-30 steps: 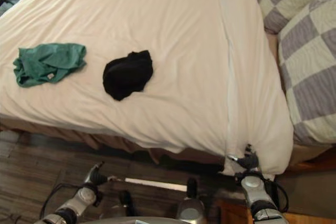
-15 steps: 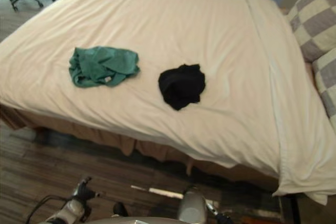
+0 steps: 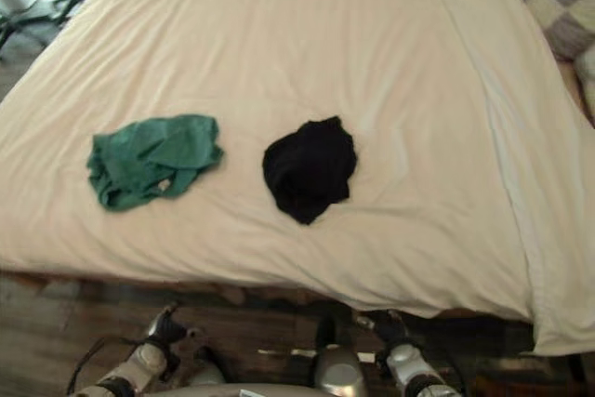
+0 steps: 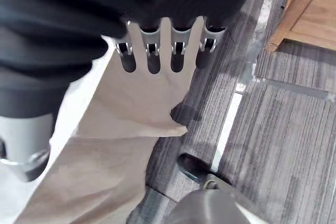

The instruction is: Tidy up the quilt and then pick up the clothes from the bed and put them into the laundry hamper.

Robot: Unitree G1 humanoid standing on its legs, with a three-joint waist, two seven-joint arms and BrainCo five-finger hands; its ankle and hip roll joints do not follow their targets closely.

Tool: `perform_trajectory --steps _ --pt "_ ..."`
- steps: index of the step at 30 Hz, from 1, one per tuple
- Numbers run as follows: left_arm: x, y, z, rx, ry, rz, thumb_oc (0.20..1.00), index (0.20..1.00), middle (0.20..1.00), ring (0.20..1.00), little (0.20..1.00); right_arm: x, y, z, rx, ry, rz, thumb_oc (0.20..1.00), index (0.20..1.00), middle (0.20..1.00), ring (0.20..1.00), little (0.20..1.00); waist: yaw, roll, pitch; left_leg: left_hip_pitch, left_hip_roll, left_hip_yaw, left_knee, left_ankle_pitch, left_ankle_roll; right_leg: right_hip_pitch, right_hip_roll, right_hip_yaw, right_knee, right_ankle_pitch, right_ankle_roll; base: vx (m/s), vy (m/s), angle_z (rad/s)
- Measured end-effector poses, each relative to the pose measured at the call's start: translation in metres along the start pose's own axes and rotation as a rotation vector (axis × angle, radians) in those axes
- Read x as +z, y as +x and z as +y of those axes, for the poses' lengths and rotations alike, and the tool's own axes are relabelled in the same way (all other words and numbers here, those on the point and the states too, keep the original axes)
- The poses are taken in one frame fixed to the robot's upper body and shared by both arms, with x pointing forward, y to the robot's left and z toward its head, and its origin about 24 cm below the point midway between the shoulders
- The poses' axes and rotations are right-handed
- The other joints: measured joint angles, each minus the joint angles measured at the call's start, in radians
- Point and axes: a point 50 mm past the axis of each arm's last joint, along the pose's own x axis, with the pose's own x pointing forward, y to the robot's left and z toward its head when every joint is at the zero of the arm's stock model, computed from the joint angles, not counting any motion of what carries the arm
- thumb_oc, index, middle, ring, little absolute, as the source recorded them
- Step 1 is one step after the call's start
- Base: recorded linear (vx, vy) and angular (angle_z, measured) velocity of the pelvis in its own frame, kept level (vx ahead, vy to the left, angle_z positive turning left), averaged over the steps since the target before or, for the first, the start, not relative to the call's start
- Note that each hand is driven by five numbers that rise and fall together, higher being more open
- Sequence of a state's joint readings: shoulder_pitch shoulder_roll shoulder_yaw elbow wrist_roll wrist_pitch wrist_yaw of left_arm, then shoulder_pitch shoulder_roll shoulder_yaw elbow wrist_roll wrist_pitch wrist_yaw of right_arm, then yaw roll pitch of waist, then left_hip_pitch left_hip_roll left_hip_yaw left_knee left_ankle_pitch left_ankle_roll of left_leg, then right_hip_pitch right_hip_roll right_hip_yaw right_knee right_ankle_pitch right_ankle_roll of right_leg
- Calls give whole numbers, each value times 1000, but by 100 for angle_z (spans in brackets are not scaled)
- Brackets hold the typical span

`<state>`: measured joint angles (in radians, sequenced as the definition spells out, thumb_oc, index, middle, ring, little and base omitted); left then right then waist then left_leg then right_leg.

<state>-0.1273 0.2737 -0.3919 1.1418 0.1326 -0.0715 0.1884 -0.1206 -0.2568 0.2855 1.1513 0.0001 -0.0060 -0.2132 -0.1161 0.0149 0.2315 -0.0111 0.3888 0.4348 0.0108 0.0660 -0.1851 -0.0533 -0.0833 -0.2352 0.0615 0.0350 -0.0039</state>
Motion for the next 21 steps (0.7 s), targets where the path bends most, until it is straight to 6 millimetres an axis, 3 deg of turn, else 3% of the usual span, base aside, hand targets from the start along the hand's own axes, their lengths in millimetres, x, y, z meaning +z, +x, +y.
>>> perform_trajectory --steps 1,2,3,4,6,7,8,9,10,12,13,15,17,20,21 --pt "7 1 2 7 -10 -24 1000 1000 1000 1000 1000 2 -1 2 10 -3 -13 1000 1000 1000 1000 1000 13 7 -8 26 -23 -92 -52 14 -1 -1 2 53 6 5 24 0 350 -95" --pt "14 3 4 16 -15 -46 1000 1000 1000 1000 1000 0 -1 2 10 -4 -9 1000 1000 1000 1000 1000 9 -1 -7 31 -21 -130 -62 20 -6 -5 1 75 2 5 33 14 768 -105" --pt "17 4 3 18 -22 -41 1000 1000 1000 1000 1000 -2 -1 -2 0 -1 -2 1000 1000 1000 1000 1000 1 15 -14 28 -34 -193 -67 34 2 -3 -6 75 -12 7 54 7 420 -50" --pt "19 4 -3 -2 -18 -41 1000 1000 1000 1000 1000 -11 -3 -3 -1 -2 17 1000 1000 1000 1000 1000 -18 23 -15 19 -37 -200 -63 34 -1 13 -20 67 -28 17 73 -19 634 -9" --pt "30 2 -26 -85 -13 -69 1000 1000 1000 1000 1000 -31 -7 -11 -13 -19 62 1000 1000 1000 1000 1000 -56 37 -22 31 -98 -197 -88 49 1 30 -82 40 -32 23 147 -147 532 35" --pt "29 2 -25 -90 -6 -68 1000 1000 1000 1000 1000 -28 -8 2 15 -3 61 1000 1000 1000 1000 1000 -54 -17 -34 32 -163 -183 -92 49 17 15 -150 49 -21 29 155 -274 602 4" --pt "26 1 -25 -89 -5 -61 1000 1000 1000 1000 1000 -24 -9 12 40 8 50 1000 1000 1000 1000 1000 -44 -41 -43 29 -203 -149 -93 43 42 -18 -199 45 -8 39 156 -195 394 -74" --pt "20 0 -23 -89 3 -52 1000 1000 1000 1000 1000 -15 -13 36 102 39 27 1000 1000 1000 1000 1000 -8 -94 -58 29 -270 -98 -86 16 78 -64 -274 -47 -5 116 146 -195 392 -99" --pt "15 -1 -21 -82 -2 -41 1000 1000 1000 1000 1000 -6 -13 41 118 49 -5 1000 1000 1000 1000 1000 0 -89 -60 33 -285 -92 -97 -15 109 -57 -283 -119 -6 139 141 -108 340 -80" --pt "11 -1 -18 -74 3 -31 1000 1000 1000 1000 1000 -5 -13 40 126 53 -10 1000 1000 1000 1000 1000 -13 -75 -63 35 -310 -95 -92 -18 143 -37 -251 -139 -6 120 143 -94 282 -13" --pt "9 -1 -16 -68 -1 -27 1000 1000 1000 1000 1000 -6 -13 39 126 54 -7 1000 1000 1000 1000 1000 -11 -65 -59 35 -310 -97 -92 -15 152 -34 -219 -106 14 91 150 -125 236 13" --pt "-3 -1 -12 -49 -41 27 1000 1000 1000 1000 1000 -11 -10 32 111 44 21 1000 1000 1000 1000 1000 -10 -14 -59 31 -301 -123 -93 -9 176 -25 -118 5 60 -37 140 -130 208 31" --pt "-19 -4 -8 -35 -51 97 1000 1000 1000 1000 1000 -17 -10 29 102 45 43 1000 1000 1000 1000 1000 -1 0 -65 29 -312 -133 -93 -9 181 -8 -102 14 42 -42 134 -21 26 27" --pt "-55 -13 0 23 -187 234 1000 1000 1000 1000 1000 -36 -11 25 70 140 142 1000 1000 1000 1000 1000 28 -8 -79 32 -342 -164 -99 -21 187 60 -114 11 -81 -28 154 11 2 26" --pt "-85 -25 -1 53 -249 356 1000 1000 1000 1000 1000 -54 -14 17 25 175 219 1000 1000 1000 1000 1000 42 0 -92 30 -340 -167 -99 -25 180 85 -106 8 -129 -2 161 45 -31 19"
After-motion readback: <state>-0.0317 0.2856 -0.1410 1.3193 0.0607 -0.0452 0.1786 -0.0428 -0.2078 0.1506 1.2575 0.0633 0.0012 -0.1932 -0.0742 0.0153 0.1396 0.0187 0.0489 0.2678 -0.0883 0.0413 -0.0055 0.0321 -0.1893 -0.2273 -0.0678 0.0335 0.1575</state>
